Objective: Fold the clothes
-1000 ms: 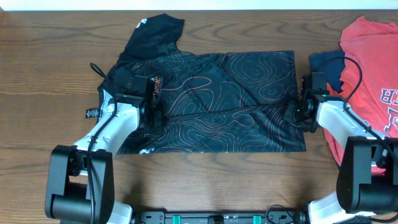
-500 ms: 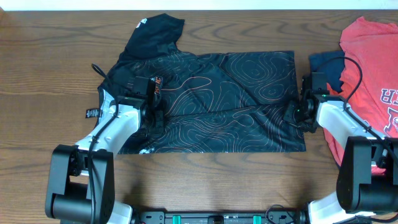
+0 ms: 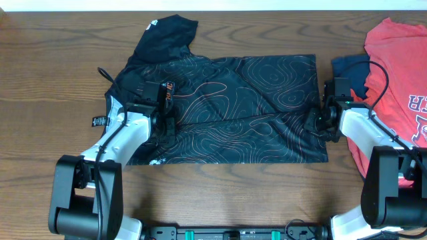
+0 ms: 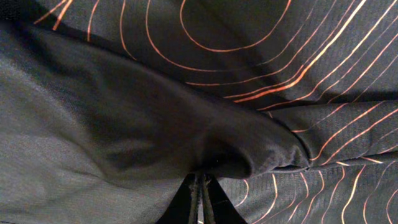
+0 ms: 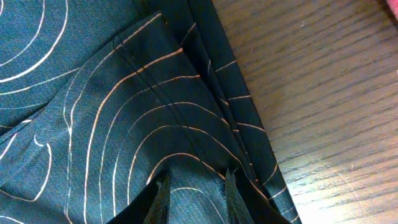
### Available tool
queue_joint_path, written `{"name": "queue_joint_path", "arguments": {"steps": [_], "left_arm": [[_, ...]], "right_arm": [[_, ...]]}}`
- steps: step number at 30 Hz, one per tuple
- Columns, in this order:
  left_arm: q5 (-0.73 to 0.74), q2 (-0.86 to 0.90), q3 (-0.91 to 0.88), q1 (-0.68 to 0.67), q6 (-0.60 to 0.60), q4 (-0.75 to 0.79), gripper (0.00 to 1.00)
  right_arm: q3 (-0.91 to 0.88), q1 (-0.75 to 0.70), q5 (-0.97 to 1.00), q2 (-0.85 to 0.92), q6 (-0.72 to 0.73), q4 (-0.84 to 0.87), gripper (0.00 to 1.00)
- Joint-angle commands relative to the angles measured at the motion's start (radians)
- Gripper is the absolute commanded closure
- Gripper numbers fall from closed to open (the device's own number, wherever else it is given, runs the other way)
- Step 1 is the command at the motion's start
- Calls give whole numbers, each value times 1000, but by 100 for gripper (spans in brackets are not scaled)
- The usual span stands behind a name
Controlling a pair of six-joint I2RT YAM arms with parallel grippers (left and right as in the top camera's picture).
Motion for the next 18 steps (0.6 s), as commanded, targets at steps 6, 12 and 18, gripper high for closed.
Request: {"name": "queue_joint_path", "arguments": {"steps": [6, 12, 18], "left_arm": [[-13, 2, 23, -3, 0, 42, 94], [-17, 2, 103, -3, 0, 122, 94], [-42, 4, 103, -3, -1, 158, 84]], "right_arm": [[-68, 10, -14, 68, -2, -31, 71], [-68, 10, -14, 68, -2, -31, 71], [-68, 10, -14, 68, -2, -32, 71]]}}
